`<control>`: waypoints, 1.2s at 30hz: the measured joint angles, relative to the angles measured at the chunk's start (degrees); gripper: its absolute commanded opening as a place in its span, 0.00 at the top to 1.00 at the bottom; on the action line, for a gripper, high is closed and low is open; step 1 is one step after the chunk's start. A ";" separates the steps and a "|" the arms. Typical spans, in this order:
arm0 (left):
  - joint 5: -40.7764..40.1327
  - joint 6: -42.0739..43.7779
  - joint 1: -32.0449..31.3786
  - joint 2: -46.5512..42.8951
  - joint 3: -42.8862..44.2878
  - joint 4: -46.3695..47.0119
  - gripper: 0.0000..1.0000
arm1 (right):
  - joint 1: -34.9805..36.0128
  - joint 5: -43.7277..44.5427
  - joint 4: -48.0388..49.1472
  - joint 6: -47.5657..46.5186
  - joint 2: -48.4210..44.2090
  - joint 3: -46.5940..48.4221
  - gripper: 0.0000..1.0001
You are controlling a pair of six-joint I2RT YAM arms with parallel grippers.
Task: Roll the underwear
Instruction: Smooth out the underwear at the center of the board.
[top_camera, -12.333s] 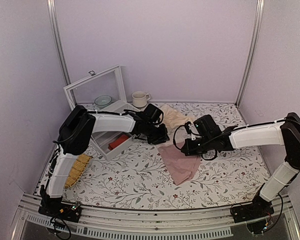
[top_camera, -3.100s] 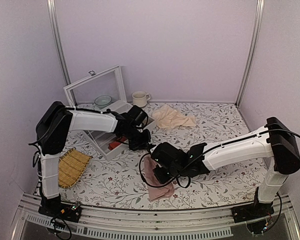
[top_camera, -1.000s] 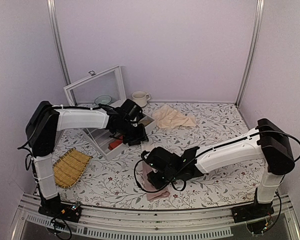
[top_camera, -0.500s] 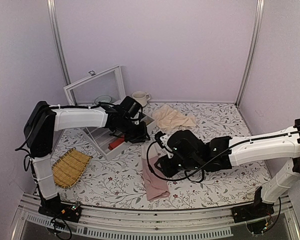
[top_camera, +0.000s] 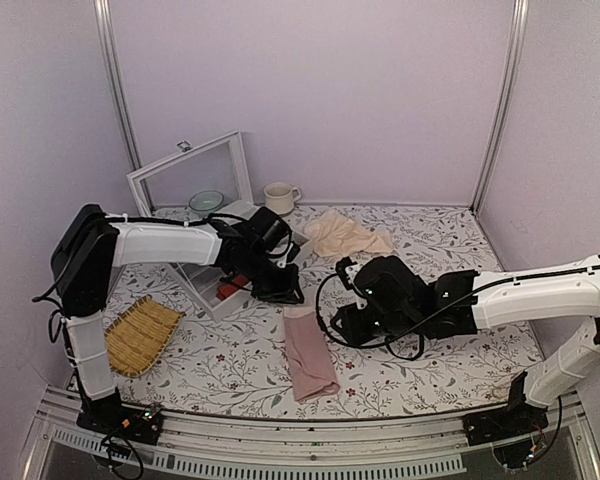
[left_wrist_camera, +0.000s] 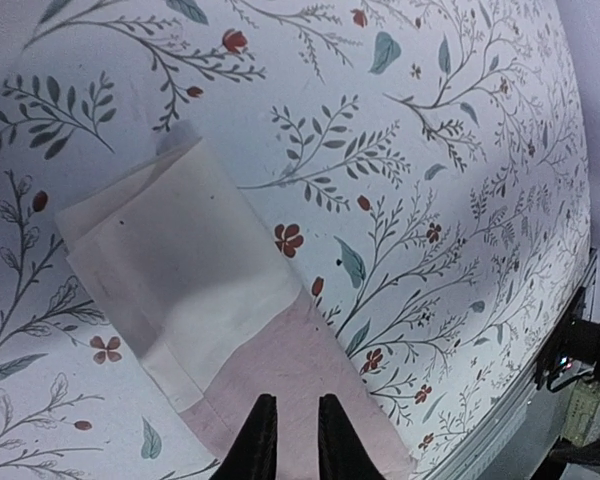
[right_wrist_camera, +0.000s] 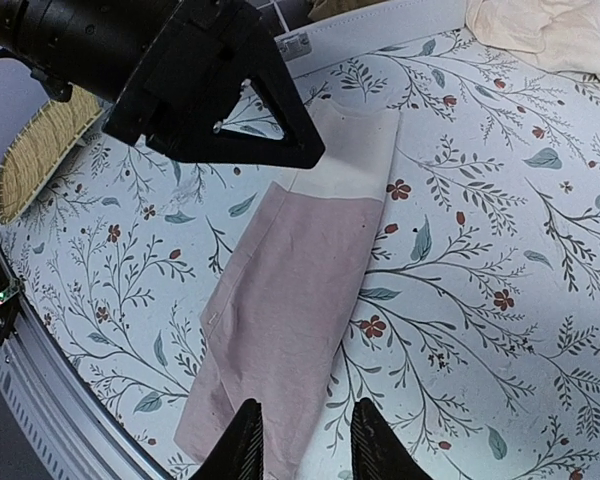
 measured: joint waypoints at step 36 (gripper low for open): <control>-2.16 8.98 -2.75 -0.37 0.79 -9.81 0.62 | 0.44 -7.02 0.98 2.27 -0.09 -1.27 0.74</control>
